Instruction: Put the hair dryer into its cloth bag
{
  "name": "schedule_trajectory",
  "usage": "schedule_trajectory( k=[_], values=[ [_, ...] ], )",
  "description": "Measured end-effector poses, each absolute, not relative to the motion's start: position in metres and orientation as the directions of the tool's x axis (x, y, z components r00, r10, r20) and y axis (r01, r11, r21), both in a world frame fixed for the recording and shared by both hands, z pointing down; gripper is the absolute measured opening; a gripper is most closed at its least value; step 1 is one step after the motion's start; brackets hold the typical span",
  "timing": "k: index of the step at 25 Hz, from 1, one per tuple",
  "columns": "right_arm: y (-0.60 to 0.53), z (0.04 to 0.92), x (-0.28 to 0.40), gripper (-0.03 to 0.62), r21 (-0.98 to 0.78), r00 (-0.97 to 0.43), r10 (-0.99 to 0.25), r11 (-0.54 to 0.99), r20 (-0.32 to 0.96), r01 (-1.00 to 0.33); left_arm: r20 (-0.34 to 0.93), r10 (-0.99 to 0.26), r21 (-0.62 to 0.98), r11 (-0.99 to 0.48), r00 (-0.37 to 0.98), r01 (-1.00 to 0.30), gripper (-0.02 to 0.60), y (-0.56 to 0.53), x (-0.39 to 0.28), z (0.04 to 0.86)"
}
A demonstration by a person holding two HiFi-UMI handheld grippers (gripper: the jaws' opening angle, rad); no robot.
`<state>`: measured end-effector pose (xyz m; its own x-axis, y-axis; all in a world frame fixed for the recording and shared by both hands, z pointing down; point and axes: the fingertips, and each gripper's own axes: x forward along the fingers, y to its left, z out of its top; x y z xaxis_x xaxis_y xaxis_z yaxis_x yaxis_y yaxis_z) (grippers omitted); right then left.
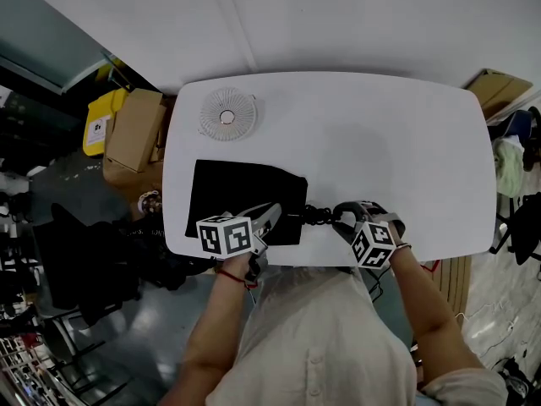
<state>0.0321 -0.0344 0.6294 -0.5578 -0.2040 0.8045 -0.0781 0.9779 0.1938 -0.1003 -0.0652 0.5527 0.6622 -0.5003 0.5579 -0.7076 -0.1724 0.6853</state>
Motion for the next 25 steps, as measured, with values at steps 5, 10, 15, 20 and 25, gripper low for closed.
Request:
schedule_trajectory(
  k=[5,10,15,20,25],
  values=[
    [-0.033,0.627,0.03,0.152,0.175,-0.557,-0.167,0.984,0.813,-0.04,0.561,-0.498,0.684,-0.171,0.662,-0.709,0.021,-0.065,-0.1,0.553],
    [-0.035,0.618,0.021,0.15,0.183,-0.571,-0.16,0.983,0.805,-0.018,0.558,-0.498,0.687,-0.171,0.664,-0.706,0.023,-0.065,-0.099,0.551],
    [-0.043,0.613,0.004,0.15,0.198,-0.582,-0.155,0.98,0.798,0.009,0.552,-0.497,0.69,-0.178,0.669,-0.702,0.021,-0.067,-0.097,0.55],
    [-0.046,0.609,-0.024,0.149,0.206,-0.604,-0.147,0.978,0.783,0.03,0.55,-0.496,0.689,-0.184,0.672,-0.701,0.023,-0.065,-0.095,0.549],
    [-0.048,0.609,-0.051,0.149,0.199,-0.62,-0.132,0.979,0.773,0.041,0.544,-0.499,0.695,-0.184,0.675,-0.695,0.021,-0.066,-0.094,0.546]
  ],
)
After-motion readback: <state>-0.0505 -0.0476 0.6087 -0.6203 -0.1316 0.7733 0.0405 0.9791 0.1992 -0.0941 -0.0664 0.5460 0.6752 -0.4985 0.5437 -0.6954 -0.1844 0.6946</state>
